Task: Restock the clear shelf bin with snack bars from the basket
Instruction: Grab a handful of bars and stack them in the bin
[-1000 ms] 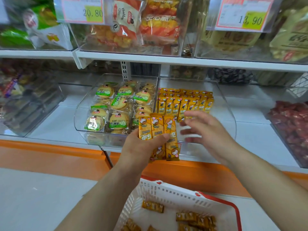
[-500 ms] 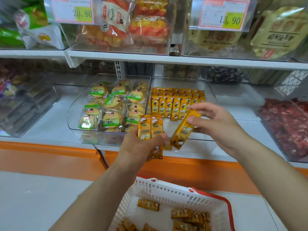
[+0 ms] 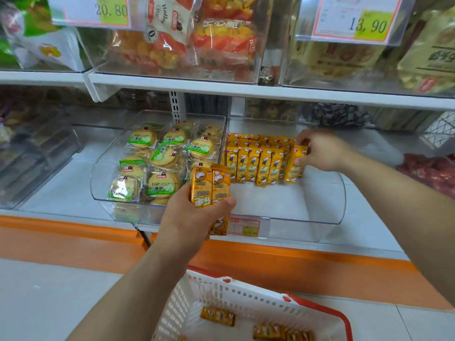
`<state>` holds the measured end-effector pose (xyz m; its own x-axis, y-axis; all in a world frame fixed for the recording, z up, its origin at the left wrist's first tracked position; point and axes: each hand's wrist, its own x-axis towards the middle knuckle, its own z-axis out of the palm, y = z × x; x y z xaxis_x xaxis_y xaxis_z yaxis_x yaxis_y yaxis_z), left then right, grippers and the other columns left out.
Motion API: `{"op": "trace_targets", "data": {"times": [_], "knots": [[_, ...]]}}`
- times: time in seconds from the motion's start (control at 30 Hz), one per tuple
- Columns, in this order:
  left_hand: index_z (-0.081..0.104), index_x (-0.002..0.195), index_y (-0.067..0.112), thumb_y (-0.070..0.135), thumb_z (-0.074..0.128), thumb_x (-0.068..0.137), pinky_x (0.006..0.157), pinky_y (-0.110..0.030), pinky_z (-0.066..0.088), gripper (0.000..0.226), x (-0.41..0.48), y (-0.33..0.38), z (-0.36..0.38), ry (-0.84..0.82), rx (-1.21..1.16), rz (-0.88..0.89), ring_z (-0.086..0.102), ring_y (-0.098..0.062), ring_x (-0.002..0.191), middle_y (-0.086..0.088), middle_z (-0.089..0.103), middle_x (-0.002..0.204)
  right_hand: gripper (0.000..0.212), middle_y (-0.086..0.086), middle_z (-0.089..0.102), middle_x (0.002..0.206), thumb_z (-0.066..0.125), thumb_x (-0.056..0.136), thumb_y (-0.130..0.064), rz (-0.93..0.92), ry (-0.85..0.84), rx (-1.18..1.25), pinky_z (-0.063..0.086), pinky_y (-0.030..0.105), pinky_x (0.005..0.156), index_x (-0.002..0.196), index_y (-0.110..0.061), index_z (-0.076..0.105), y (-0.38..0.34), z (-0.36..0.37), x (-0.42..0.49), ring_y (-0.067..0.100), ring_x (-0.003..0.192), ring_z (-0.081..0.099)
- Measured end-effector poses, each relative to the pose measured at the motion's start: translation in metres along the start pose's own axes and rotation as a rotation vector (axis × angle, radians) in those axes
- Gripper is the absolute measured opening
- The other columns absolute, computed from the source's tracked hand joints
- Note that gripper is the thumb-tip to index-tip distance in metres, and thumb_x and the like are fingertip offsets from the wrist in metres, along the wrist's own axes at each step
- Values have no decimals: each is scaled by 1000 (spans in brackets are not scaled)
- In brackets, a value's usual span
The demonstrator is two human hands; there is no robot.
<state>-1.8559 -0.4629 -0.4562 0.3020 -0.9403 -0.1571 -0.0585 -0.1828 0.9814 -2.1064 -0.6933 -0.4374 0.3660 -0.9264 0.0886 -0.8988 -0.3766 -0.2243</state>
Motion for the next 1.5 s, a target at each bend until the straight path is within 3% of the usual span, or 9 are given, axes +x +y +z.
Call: {"op": "trace_targets", "data": {"times": [0.47, 0.63, 0.73, 0.8, 0.9, 1.03, 1.2, 1.37, 1.5], "knots": [[70, 97, 28, 35, 84, 78, 80, -43, 61, 24, 6, -1, 5, -18, -19, -1, 77, -17, 81, 3, 79, 86, 30, 9, 64, 117, 73, 87, -23, 24, -104, -221, 54, 37, 87, 116, -16, 66, -12, 26, 38, 27, 100, 61], [70, 98, 29, 36, 84, 79, 72, -35, 58, 25, 5, -2, 7, -39, -39, -23, 77, -13, 79, 5, 79, 86, 46, 12, 56, 119, 72, 83, -26, 67, -83, -213, 55, 41, 86, 126, -17, 57, -20, 16, 22, 31, 102, 58], [71, 105, 28, 32, 81, 85, 86, -46, 61, 23, 1, -3, 8, -94, -92, -72, 78, -17, 87, 3, 80, 94, 57, 12, 53, 129, 71, 83, -37, 67, 25, -266, 53, 40, 89, 134, -22, 52, -31, 0, -10, 34, 113, 58], [71, 111, 24, 28, 78, 88, 94, -53, 58, 25, -3, -3, 10, -159, -158, -122, 77, -22, 95, 1, 80, 102, 53, 5, 61, 126, 72, 83, -41, 13, 101, -129, 50, 35, 88, 130, -23, 56, -45, -6, -43, 28, 111, 61], [69, 118, 21, 21, 77, 88, 97, -56, 56, 31, -12, -4, 16, -250, -233, -172, 76, -28, 100, -4, 79, 108, 34, -11, 69, 102, 76, 84, -38, -7, 38, 464, 51, 25, 74, 113, -30, 61, -74, -9, -98, 13, 89, 66], [71, 120, 19, 22, 76, 89, 92, -54, 59, 32, -25, -5, 23, -380, -235, -181, 74, -35, 104, -14, 77, 110, 35, -10, 70, 107, 65, 93, -31, 17, -151, 1061, 60, 29, 69, 127, -38, 58, -100, -7, -148, 11, 88, 71], [73, 115, 14, 23, 76, 85, 67, -39, 62, 31, -39, -3, 30, -504, -264, -145, 77, -35, 90, -19, 77, 103, 33, -14, 58, 132, 68, 92, -34, -81, -191, 952, 57, 28, 74, 122, -46, 63, -100, -2, -168, 10, 101, 63], [67, 113, 16, 23, 66, 97, 63, -35, 62, 17, -38, -5, 40, -265, -355, -150, 78, -32, 87, -11, 79, 96, 16, -7, 67, 92, 71, 89, -12, 6, -99, 1203, 57, 30, 67, 87, -28, 73, -88, -8, -165, 17, 81, 66], [65, 112, 15, 21, 65, 99, 62, -31, 61, 14, -33, -3, 39, -174, -408, -111, 79, -30, 87, -9, 80, 95, 29, 7, 67, 89, 78, 82, -8, 123, -39, 1281, 57, 33, 68, 63, -25, 64, -83, 5, -164, 19, 78, 70]]}}
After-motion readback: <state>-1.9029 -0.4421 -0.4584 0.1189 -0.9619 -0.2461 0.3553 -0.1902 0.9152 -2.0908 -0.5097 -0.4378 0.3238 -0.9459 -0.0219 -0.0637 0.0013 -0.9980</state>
